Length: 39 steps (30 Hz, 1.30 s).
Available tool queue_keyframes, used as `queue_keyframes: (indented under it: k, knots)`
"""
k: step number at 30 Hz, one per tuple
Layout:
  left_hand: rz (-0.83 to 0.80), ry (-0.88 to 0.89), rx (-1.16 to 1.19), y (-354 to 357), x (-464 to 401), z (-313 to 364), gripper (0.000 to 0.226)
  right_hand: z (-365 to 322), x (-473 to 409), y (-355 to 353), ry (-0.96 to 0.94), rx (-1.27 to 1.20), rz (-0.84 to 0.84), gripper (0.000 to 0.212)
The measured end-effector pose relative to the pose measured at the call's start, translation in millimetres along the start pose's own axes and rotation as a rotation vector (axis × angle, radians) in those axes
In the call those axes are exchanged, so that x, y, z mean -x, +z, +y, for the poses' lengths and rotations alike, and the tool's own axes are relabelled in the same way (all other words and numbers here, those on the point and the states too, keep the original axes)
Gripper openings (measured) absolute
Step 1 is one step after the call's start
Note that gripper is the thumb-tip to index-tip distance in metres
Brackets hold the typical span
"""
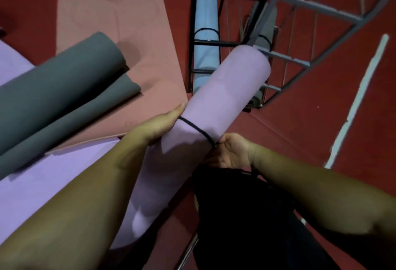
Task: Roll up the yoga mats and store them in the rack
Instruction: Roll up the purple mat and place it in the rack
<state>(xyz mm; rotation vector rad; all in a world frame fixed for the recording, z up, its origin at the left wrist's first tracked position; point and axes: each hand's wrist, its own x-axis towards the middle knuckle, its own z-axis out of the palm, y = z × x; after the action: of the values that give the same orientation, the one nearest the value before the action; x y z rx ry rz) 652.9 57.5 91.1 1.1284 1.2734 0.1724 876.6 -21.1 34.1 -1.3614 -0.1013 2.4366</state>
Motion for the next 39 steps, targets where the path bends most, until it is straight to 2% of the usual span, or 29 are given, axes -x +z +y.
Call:
queue_keyframes:
  k: [2, 4, 6, 9, 12, 16, 21, 25, 26, 29, 34, 36, 39]
  knots:
    - [-0.025, -0.011, -0.02, 9.3, -18.0, -0.2, 0.099, 0.7, 0.1, -12.5, 0.011, 0.008, 0.062, 0.047]
    - [-0.035, -0.006, -0.048, 20.7, -26.9, 9.3, 0.084, -1.8, -1.6, -25.7, 0.061, -0.055, 0.117, 0.043]
    - [-0.029, -0.008, -0.089, 30.2, -30.7, 19.9, 0.065, -5.5, -1.7, -33.0, 0.027, -0.112, 0.164, 0.037]
    - [-0.005, -0.006, -0.096, 44.1, -47.4, 28.1, 0.057, -4.6, -9.6, -57.5, -0.054, -0.005, 0.194, 0.044]
    - [-0.002, -0.015, -0.146, 56.3, -59.6, 37.7, 0.058, -8.3, -12.1, -75.0, -0.071, -0.022, 0.128, 0.052]
    - [-0.01, -0.028, -0.254, 72.5, -69.4, 57.4, 0.061, -10.0, -8.8, -94.8, -0.114, -0.157, 0.016, 0.05]
    - [0.001, -0.07, -0.319, 89.5, -83.6, 70.2, 0.071, -16.4, 3.6, -107.7, -0.133, -0.222, 0.042, 0.047]
    - [0.014, -0.109, -0.351, 93.1, -93.2, 68.2, 0.077, -20.1, -4.4, -116.8, -0.11, -0.174, 0.133, 0.071]
    - [0.03, -0.118, -0.344, 92.7, -93.9, 66.0, 0.075, -20.4, -6.1, -116.9, -0.095, -0.167, 0.108, 0.072]
    - [0.073, -0.137, -0.29, 92.8, -92.5, 60.0, 0.071, -15.8, -15.9, -119.0, -0.096, -0.194, 0.072, 0.046]
    - [0.133, -0.205, -0.248, 88.3, -91.7, 57.3, 0.082, -19.6, -10.1, -106.3, -0.174, -0.306, 0.043, 0.035]
    - [0.126, -0.221, -0.192, 90.0, -94.0, 56.5, 0.083, -21.3, -4.6, -106.0, -0.195, -0.306, 0.048, 0.043]
    - [0.135, -0.212, -0.14, 97.8, -103.7, 57.4, 0.077, -23.7, -9.5, -113.9, -0.218, -0.327, 0.128, 0.073]
